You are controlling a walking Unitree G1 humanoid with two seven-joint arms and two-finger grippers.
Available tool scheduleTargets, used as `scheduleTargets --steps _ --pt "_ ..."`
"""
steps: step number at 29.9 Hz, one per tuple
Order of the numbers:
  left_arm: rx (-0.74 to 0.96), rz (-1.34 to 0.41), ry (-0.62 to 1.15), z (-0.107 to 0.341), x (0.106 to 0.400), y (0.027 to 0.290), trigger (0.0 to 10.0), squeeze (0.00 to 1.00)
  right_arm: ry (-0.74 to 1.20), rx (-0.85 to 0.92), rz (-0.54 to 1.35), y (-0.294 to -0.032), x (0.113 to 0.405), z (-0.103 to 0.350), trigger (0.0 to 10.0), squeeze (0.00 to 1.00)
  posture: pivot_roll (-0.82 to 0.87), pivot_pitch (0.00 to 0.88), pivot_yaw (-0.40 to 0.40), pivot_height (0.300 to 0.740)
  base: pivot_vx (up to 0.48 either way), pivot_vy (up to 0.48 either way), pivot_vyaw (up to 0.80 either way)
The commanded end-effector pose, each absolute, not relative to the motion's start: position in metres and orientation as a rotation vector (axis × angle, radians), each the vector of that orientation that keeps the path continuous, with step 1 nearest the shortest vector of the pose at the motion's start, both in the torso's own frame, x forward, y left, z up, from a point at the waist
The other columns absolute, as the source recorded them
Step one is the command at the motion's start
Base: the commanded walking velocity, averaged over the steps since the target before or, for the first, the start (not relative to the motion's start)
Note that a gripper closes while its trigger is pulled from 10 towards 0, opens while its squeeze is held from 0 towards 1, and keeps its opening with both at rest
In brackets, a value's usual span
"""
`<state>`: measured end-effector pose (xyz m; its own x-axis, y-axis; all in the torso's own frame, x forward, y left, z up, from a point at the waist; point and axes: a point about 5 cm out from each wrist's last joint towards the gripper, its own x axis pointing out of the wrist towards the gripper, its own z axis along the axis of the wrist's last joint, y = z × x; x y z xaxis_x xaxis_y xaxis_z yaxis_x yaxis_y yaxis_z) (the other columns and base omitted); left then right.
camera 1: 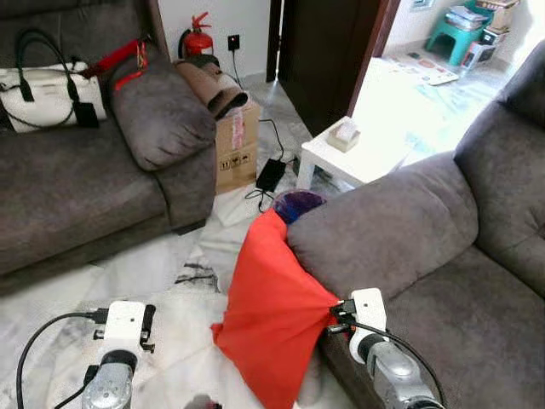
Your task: Move the pillow to the sofa from floor
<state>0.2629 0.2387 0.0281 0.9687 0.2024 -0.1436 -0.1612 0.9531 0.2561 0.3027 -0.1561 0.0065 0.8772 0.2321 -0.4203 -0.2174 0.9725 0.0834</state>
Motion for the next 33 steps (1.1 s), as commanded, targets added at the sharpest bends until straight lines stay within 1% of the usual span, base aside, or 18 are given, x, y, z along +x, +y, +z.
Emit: scheduleTargets --steps 1,8,13,14,16,17,18,20,22,24,25,27,29,33 --pt "0.253 0.180 0.199 0.023 0.258 0.244 10.0 0.00 0.322 0.061 0.202 -0.164 0.313 0.024 10.0 0.00 0.19 0.032 -0.032 0.740 0.000 0.000 0.00" --pt "0.265 0.166 0.198 0.026 0.263 0.251 10.0 0.00 0.276 0.099 0.245 -0.164 0.312 0.026 10.0 0.00 0.18 0.002 -0.007 0.740 0.000 0.000 0.00" --pt "0.279 0.096 0.220 0.025 0.263 0.249 10.0 0.00 0.284 0.057 0.317 -0.163 0.310 0.026 10.0 0.00 0.18 0.000 0.002 0.740 0.000 0.000 0.00" --pt "0.277 0.051 0.225 0.025 0.263 0.248 10.0 0.00 0.326 0.031 0.410 -0.160 0.309 0.025 10.0 0.00 0.18 0.000 0.002 0.740 0.000 0.000 0.00" --pt "0.277 0.035 0.227 0.026 0.263 0.248 10.0 0.00 0.344 0.021 0.443 -0.159 0.309 0.024 10.0 0.00 0.18 0.000 0.002 0.740 0.000 0.000 0.00" --pt "0.257 -0.051 0.234 0.028 0.263 0.246 10.0 0.00 0.361 -0.011 0.588 -0.159 0.305 0.025 10.0 0.00 0.18 0.000 0.008 0.740 0.000 0.000 0.00" --pt "0.240 -0.132 0.252 0.028 0.261 0.243 10.0 0.00 0.366 -0.034 0.688 -0.160 0.302 0.027 10.0 0.00 0.17 0.000 0.010 0.740 0.000 0.000 0.00" --pt "0.230 -0.258 0.282 0.028 0.258 0.240 10.0 0.00 0.383 -0.074 0.811 -0.163 0.297 0.029 10.0 0.00 0.16 0.000 0.014 0.740 0.000 0.000 0.00" --pt "0.240 -0.337 0.312 0.029 0.255 0.240 10.0 0.00 0.415 -0.103 0.860 -0.169 0.296 0.030 10.0 0.00 0.16 0.000 0.017 0.740 0.000 0.000 0.00" --pt "0.264 -0.386 0.347 0.030 0.254 0.243 10.0 0.00 0.427 -0.112 0.930 -0.170 0.293 0.032 10.0 0.00 0.16 0.000 0.020 0.740 0.000 0.000 0.00" --pt "0.264 -0.386 0.347 0.030 0.254 0.243 10.0 0.00 0.427 -0.112 0.930 -0.170 0.293 0.032 10.0 0.00 0.16 0.000 0.020 0.740 0.000 0.000 0.00" --pt "0.278 -0.451 0.393 0.032 0.253 0.247 10.0 0.00 0.440 -0.114 1.081 -0.166 0.284 0.033 10.0 0.00 0.16 0.000 0.023 0.740 0.000 0.000 0.00" --pt "0.275 -0.495 0.418 0.034 0.252 0.248 10.0 0.00 0.460 -0.106 1.168 -0.162 0.278 0.033 10.0 0.00 0.16 0.000 0.025 0.740 0.000 0.000 0.00" --pt "0.234 -0.576 0.450 0.037 0.247 0.245 10.0 0.00 0.491 -0.109 1.237 -0.160 0.270 0.031 10.0 0.00 0.15 0.000 0.032 0.740 0.000 0.000 0.00"
